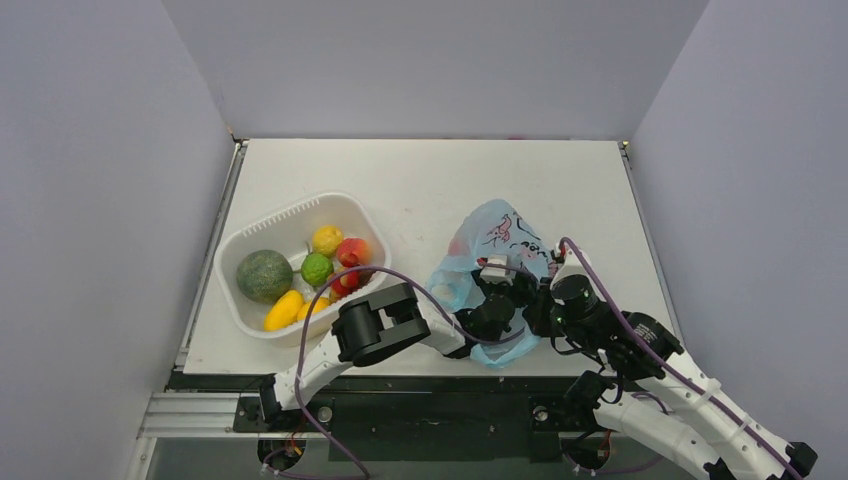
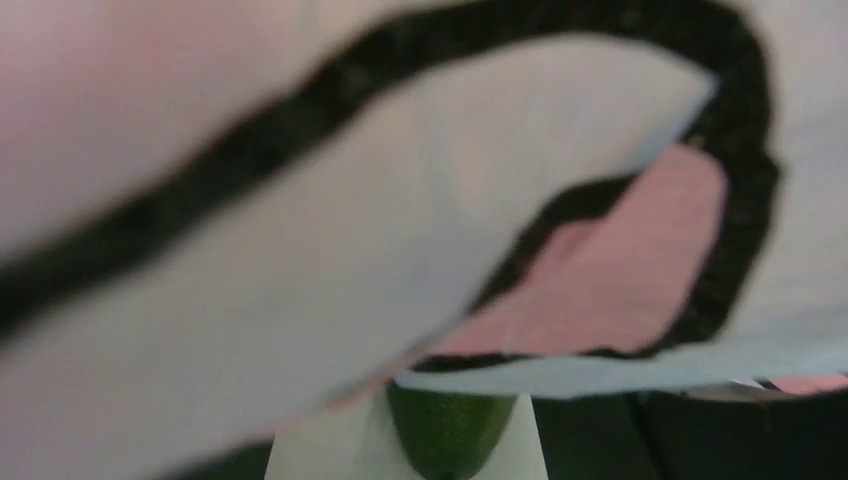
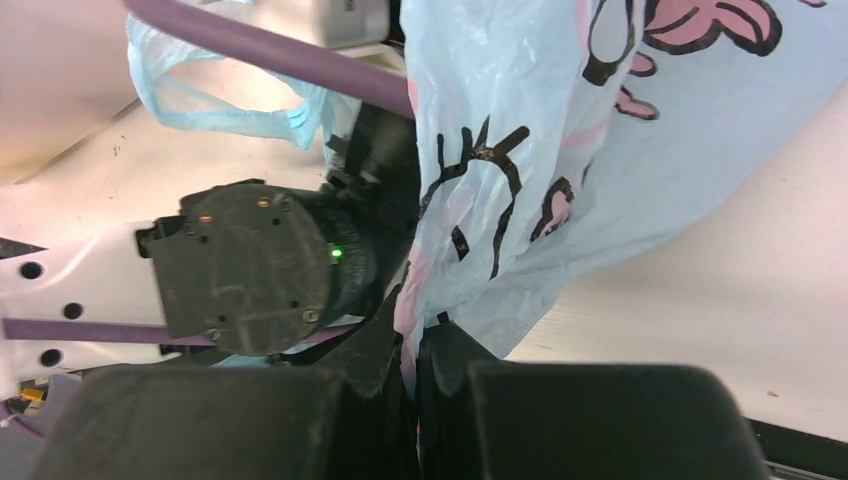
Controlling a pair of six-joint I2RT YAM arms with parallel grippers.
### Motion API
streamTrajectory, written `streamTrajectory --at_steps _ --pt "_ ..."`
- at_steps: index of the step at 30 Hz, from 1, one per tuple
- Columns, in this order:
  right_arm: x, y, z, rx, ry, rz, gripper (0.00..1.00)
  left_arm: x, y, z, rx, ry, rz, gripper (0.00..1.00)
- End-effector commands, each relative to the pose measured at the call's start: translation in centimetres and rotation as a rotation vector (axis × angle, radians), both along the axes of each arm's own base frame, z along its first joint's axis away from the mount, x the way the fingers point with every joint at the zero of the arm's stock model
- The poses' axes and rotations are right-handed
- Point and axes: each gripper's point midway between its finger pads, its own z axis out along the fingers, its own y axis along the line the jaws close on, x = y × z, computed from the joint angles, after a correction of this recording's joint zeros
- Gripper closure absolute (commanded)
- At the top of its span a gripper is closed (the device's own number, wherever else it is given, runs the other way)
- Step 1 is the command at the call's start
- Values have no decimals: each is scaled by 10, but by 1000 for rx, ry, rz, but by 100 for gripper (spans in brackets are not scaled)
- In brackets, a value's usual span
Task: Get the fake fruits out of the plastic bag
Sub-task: Take out the fake fruit from the plastic bag.
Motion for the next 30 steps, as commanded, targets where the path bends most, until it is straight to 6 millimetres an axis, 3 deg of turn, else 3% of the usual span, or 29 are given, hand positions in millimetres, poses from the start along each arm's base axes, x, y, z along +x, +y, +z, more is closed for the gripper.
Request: streamTrajectory --at_steps 1,5,7,8,9,11,16,18,20,21,24,30 --pt "5 8 26 64 -59 18 100 9 -4 -24 116 13 33 28" --pt "3 7 25 59 -56 19 100 11 -5 -29 142 10 28 38" --pt "3 5 25 57 -59 15 100 9 -1 -26 147 0 16 47" --pt "2 4 24 57 -61 14 100 8 -1 -21 138 -9 5 58" --pt "2 3 23 55 -59 13 100 6 4 -15 134 -12 0 70" --pt "2 2 20 50 -58 11 100 3 13 -2 113 -18 -6 80" --pt "2 -1 13 29 -49 -2 100 -15 34 32 30 2 -64 88" --pt "3 -2 11 20 -49 -3 100 -26 37 57 13 15 -124 98" --pt "4 -4 10 8 -52 -6 100 -37 41 66 16 65 -174 100" --pt "4 -4 9 2 -53 -9 100 -42 47 60 33 107 -179 100" --pt "6 -7 7 -16 -56 -16 100 -60 60 79 -13 156 -235 100" --pt "8 -7 5 -32 -49 -17 100 -93 85 96 -84 270 -331 100"
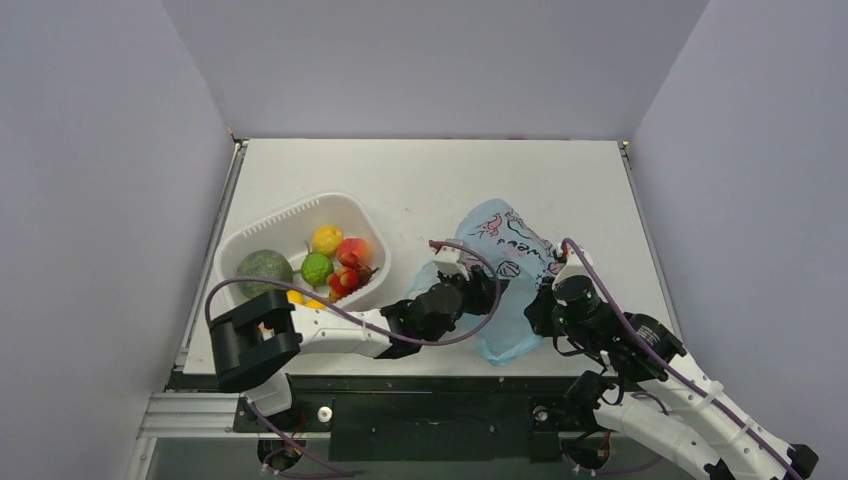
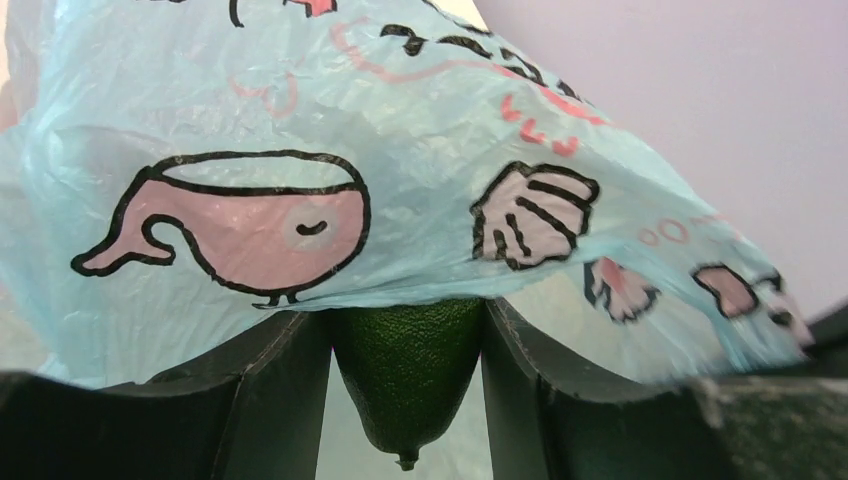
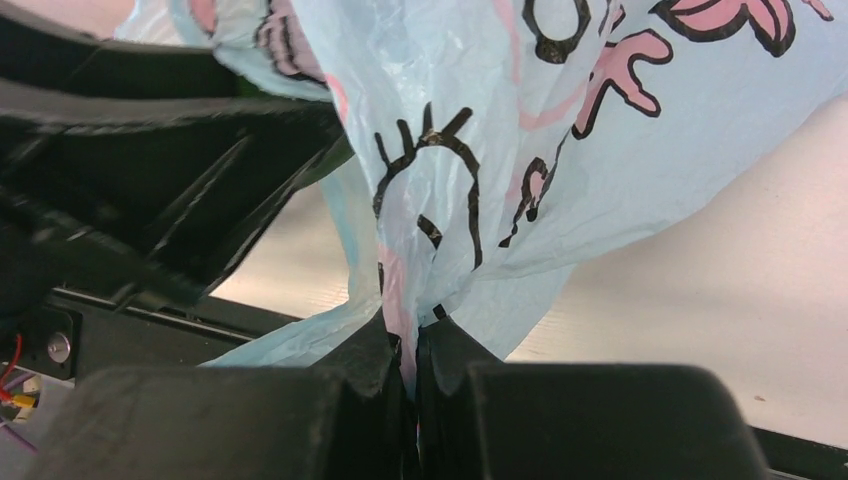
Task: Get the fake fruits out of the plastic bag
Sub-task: Take out the fake fruit from the plastic bag, then place the fake fruit in the bin.
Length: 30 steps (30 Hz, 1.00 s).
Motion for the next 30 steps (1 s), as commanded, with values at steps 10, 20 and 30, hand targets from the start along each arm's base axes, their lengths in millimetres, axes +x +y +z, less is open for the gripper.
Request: streamTrajectory --at_steps 10,20,30 --pt "8 -7 1 -42 -34 -21 100 -68 57 21 -80 251 -224 100" --pt "8 -8 1 -50 -40 -21 100 -75 150 46 -117 220 -77 100" --pt "3 2 0 -22 -35 35 100 -47 236 58 102 145 173 100"
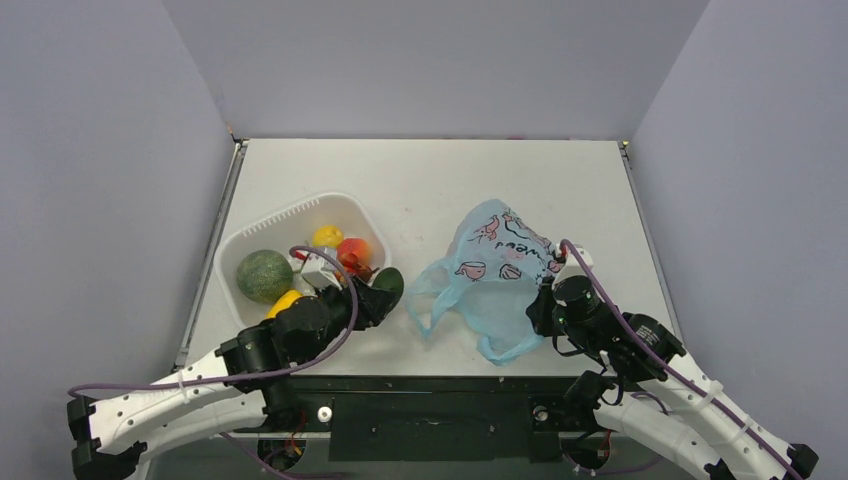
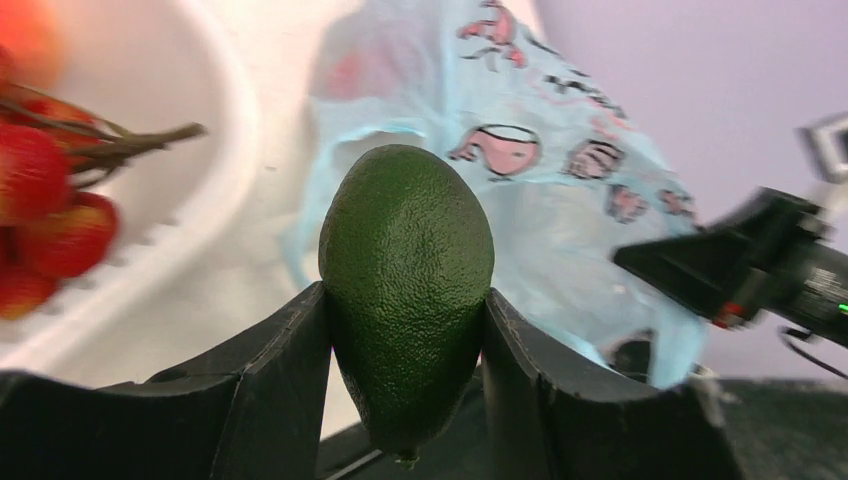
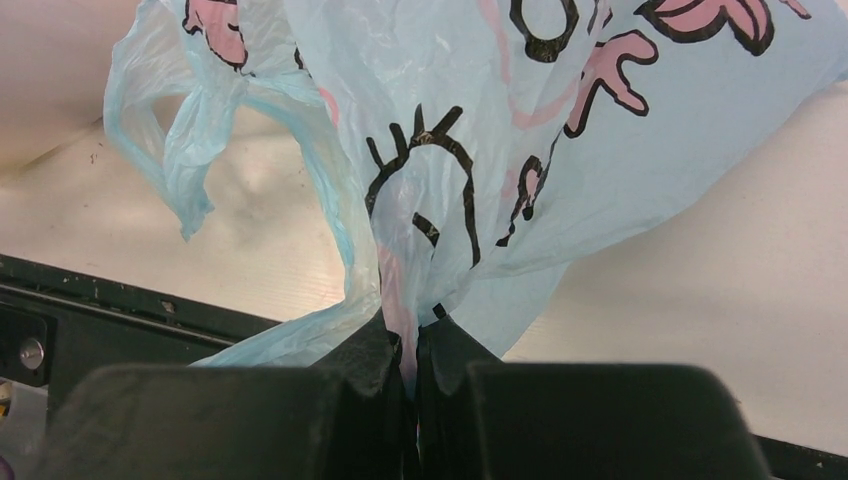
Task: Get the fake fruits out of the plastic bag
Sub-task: Place the fake fruit in the bin.
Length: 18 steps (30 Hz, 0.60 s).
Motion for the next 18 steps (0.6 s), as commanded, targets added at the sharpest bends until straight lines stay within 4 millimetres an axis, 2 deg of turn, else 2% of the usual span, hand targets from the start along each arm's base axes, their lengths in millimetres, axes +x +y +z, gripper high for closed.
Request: streamTrajectory --at_steps 1,2,5,8,9,11,12,13,17,18 --pt "-1 8 1 18 -20 48 100 20 34 -6 286 -13 102 100" --pt "-3 11 1 25 -19 66 100 29 34 1 320 -13 125 100" --pt "-6 15 1 26 -18 90 100 48 46 1 430 7 209 100" --pt "-12 21 -2 20 -8 134 100 76 57 12 431 11 304 100" --pt "-13 23 -3 16 -2 145 100 80 55 16 414 10 296 100" --pt "-18 28 -6 4 11 179 100 98 60 29 404 7 324 100" --pt "-20 31 -7 0 15 197 100 111 70 25 433 25 356 100" --pt "-21 32 -9 -8 23 204 100 116 69 27 429 33 343 100" --pt "-21 32 -10 -16 22 200 100 149 89 -5 461 140 353 100" --pt "-21 31 -9 -8 15 194 100 157 96 -7 442 151 361 100"
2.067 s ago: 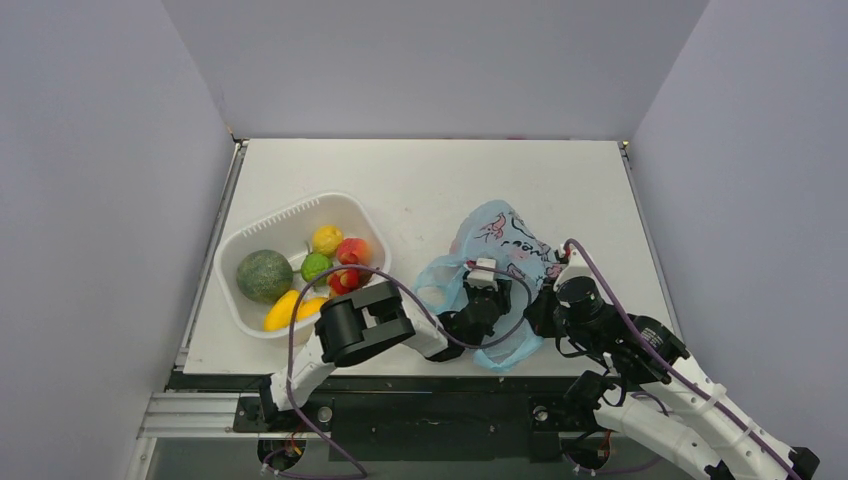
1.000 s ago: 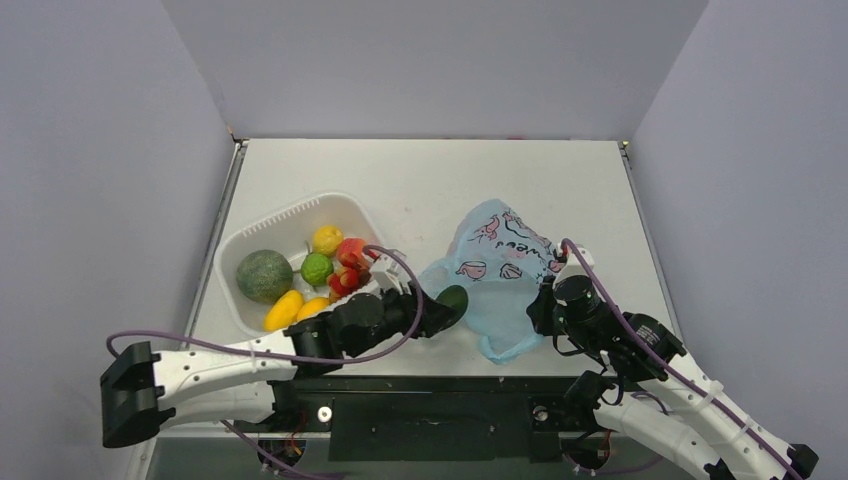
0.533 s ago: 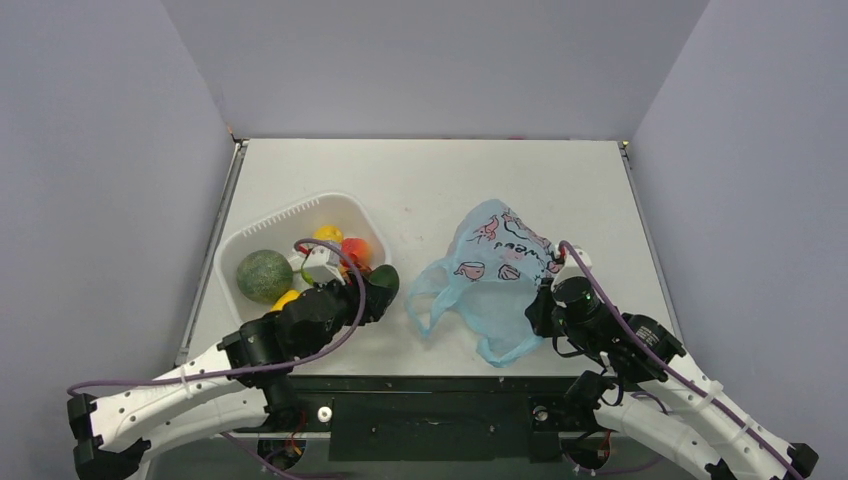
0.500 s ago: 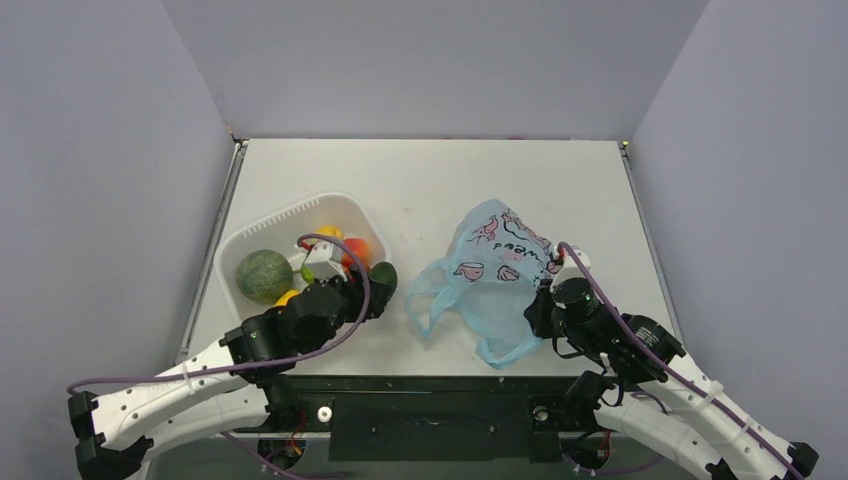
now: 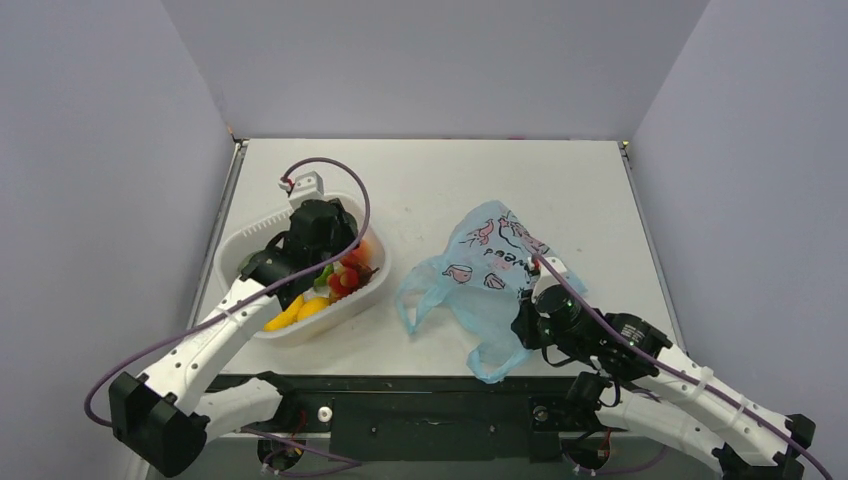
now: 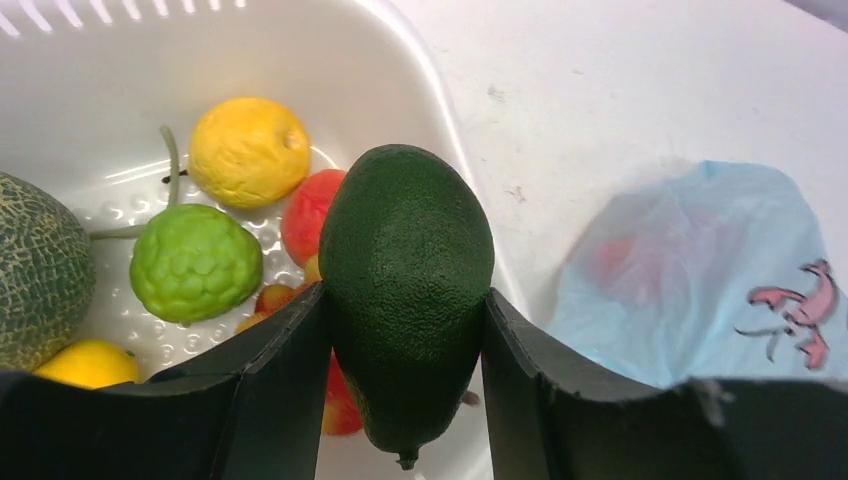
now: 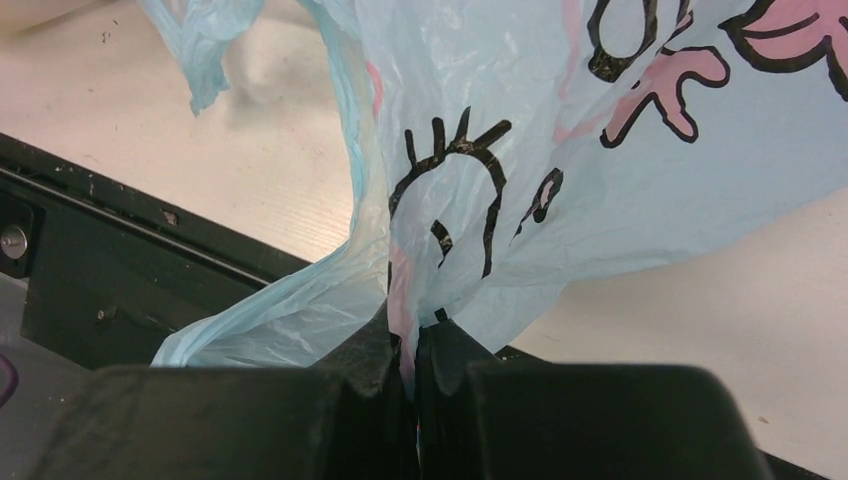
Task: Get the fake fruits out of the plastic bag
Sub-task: Place the fake fruit in the bin.
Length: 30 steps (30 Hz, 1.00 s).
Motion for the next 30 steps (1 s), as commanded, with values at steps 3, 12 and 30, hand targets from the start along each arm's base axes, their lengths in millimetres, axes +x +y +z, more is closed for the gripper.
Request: streamTrajectory --at_steps 3,12,30 --pt "8 -1 13 44 -70 -39 100 39 20 -27 -50 72 -9 95" --pt "14 -16 31 98 -149 -123 100 53 22 -85 -41 253 -66 48" --pt "16 -15 28 79 -141 -132 100 51 29 -48 -38 242 -125 30"
